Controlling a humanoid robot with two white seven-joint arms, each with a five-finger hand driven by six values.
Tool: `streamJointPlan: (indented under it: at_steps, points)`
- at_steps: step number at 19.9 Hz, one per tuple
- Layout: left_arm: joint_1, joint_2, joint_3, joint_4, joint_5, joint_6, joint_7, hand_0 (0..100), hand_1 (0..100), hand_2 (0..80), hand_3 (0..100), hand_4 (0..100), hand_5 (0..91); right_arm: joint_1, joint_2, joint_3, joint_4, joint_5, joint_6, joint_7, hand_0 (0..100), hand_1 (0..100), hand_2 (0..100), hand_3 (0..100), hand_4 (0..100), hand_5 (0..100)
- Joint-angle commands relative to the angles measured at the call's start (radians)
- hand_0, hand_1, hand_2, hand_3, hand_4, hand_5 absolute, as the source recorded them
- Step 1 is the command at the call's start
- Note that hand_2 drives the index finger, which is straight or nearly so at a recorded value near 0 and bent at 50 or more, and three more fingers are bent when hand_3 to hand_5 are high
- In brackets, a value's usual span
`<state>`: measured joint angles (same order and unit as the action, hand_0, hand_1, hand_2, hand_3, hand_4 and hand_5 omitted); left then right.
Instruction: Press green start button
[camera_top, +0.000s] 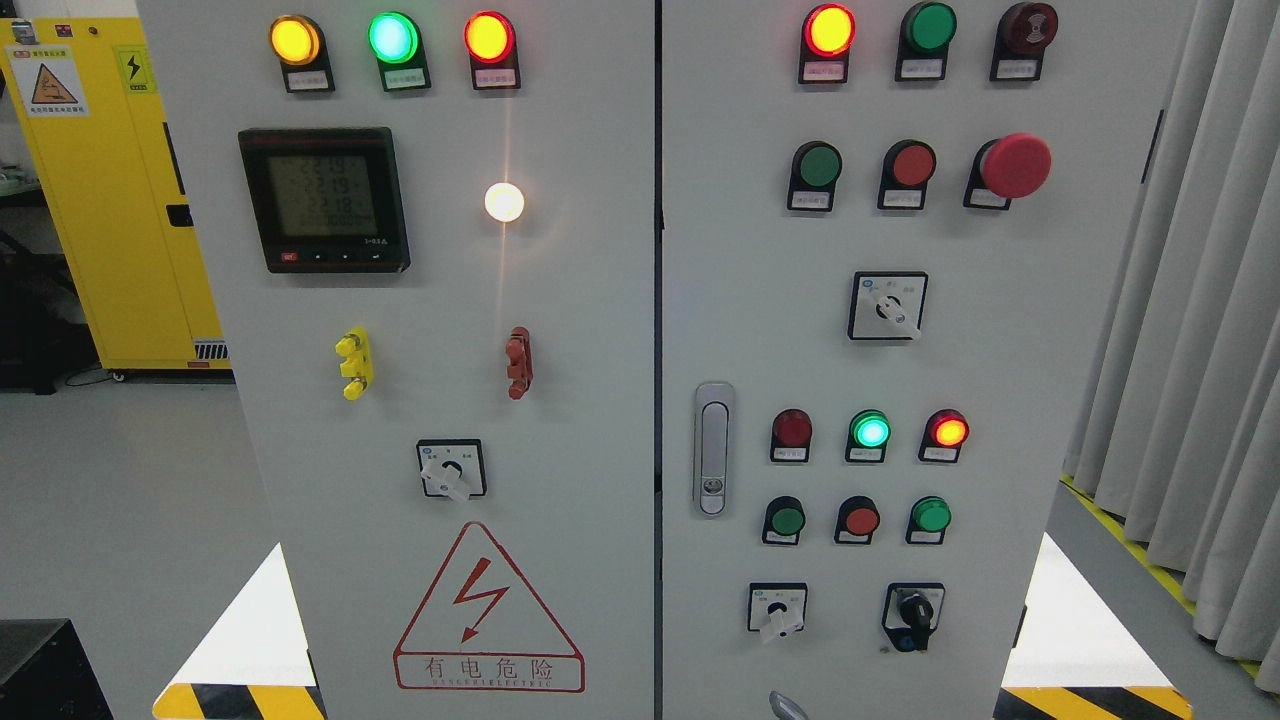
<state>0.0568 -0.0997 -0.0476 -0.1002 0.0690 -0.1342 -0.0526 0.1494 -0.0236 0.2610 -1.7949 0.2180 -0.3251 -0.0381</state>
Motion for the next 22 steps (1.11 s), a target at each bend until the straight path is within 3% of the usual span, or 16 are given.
streamJointPlan:
  at_steps: [1, 7, 9, 10, 12, 14, 17, 19, 21, 22]
  points:
    - [0.000, 0.000, 0.000, -0.001, 0.000, 0.001, 0.000, 12, 56, 0.0, 0, 0, 0.0, 0.002, -0.022, 0.001, -0.003, 0.000, 0.000, -0.002, 33, 66, 0, 0, 0, 0]
    - [0.000, 0.000, 0.000, -0.001, 0.000, 0.001, 0.000, 12, 56, 0.0, 0, 0, 0.0, 0.002, -0.022, 0.000, -0.003, 0.001, 0.004, -0.005, 33, 66, 0, 0, 0, 0]
    - [0.000, 0.000, 0.000, 0.001, 0.000, 0.001, 0.000, 12, 56, 0.0, 0, 0, 0.0, -0.004, -0.022, 0.000, -0.004, 0.012, 0.011, -0.046, 31, 67, 0, 0, 0, 0]
    - [0.000, 0.000, 0.000, -0.001, 0.000, 0.001, 0.000, 12, 56, 0.0, 0, 0, 0.0, -0.005, -0.024, -0.002, -0.006, 0.021, 0.011, -0.071, 25, 73, 0, 0, 0, 1]
    - [0.001, 0.000, 0.000, 0.001, 0.000, 0.001, 0.000, 12, 56, 0.0, 0, 0, 0.0, -0.005, -0.026, -0.006, -0.023, 0.041, 0.012, -0.083, 21, 79, 0, 2, 6, 9]
    - [0.000, 0.000, 0.000, 0.001, 0.000, 0.001, 0.000, 12, 56, 0.0, 0, 0, 0.0, -0.004, -0.026, -0.020, -0.029, 0.125, 0.009, -0.085, 24, 81, 0, 4, 8, 11]
    - [0.000, 0.000, 0.000, -0.001, 0.000, 0.001, 0.000, 12, 56, 0.0, 0, 0, 0.0, -0.002, -0.027, -0.075, -0.030, 0.408, 0.000, -0.092, 32, 82, 0, 5, 9, 13]
    - [0.000, 0.000, 0.000, 0.001, 0.000, 0.001, 0.000, 12, 56, 0.0, 0, 0, 0.0, -0.008, -0.027, -0.097, -0.049, 0.556, -0.006, -0.118, 50, 86, 0, 17, 22, 22]
    - [0.000, 0.000, 0.000, 0.001, 0.000, 0.001, 0.000, 12, 56, 0.0, 0, 0, 0.0, -0.034, -0.027, -0.118, -0.069, 0.642, -0.006, -0.123, 50, 88, 0, 22, 27, 26]
    - [0.001, 0.000, 0.000, 0.001, 0.000, 0.001, 0.000, 12, 56, 0.0, 0, 0, 0.0, -0.054, -0.027, -0.134, -0.076, 0.685, -0.006, -0.123, 48, 90, 0, 33, 40, 36]
